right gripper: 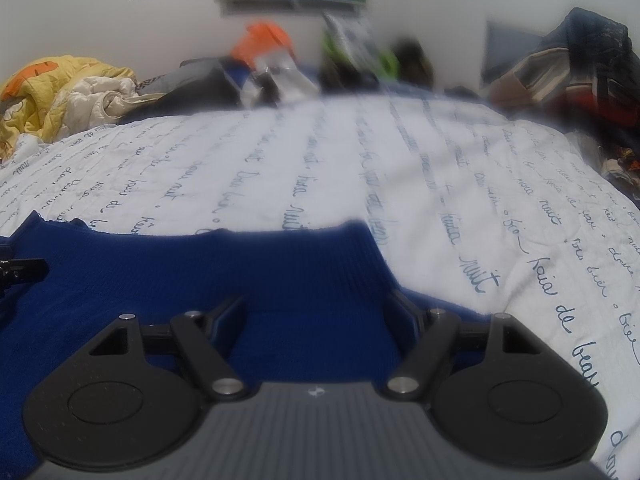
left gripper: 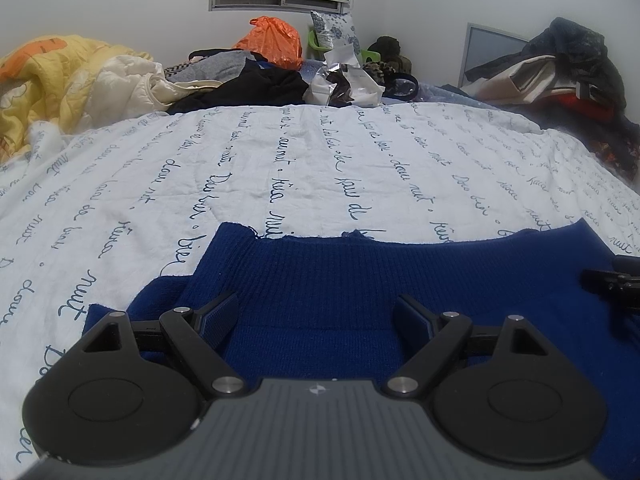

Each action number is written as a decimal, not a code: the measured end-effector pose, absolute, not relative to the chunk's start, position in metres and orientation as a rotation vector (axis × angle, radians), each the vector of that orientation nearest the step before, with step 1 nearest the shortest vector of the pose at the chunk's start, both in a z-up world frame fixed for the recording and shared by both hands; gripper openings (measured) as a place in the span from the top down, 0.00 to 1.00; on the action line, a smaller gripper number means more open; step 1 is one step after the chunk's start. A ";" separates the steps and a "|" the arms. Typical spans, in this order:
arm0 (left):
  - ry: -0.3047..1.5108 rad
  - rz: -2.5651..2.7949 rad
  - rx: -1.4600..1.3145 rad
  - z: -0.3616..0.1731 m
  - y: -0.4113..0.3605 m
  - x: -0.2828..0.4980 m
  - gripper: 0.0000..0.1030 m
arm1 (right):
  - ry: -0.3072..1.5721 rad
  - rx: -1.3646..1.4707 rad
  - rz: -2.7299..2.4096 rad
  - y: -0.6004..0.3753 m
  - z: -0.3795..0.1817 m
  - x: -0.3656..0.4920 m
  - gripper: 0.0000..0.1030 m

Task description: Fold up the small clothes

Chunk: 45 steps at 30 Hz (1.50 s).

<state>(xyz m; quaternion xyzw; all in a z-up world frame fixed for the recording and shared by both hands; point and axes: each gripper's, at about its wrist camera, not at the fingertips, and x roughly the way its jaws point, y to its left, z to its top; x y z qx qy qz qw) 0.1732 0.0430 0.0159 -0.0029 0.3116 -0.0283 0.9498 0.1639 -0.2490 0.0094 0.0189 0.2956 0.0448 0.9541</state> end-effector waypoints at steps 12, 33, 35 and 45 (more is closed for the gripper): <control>0.639 -0.050 0.009 0.016 0.039 0.175 0.16 | 0.603 -0.017 0.139 -0.226 0.007 0.106 0.11; 0.675 -0.109 0.049 0.009 0.034 0.014 0.00 | 0.666 0.031 0.158 -0.220 0.020 0.035 0.00; 0.688 -0.082 0.049 0.012 0.034 0.012 0.00 | 0.618 -0.057 0.161 -0.213 0.005 0.013 0.00; 0.694 -0.073 -0.126 0.021 0.054 -0.033 0.00 | 0.644 0.021 0.183 -0.226 0.006 -0.015 0.00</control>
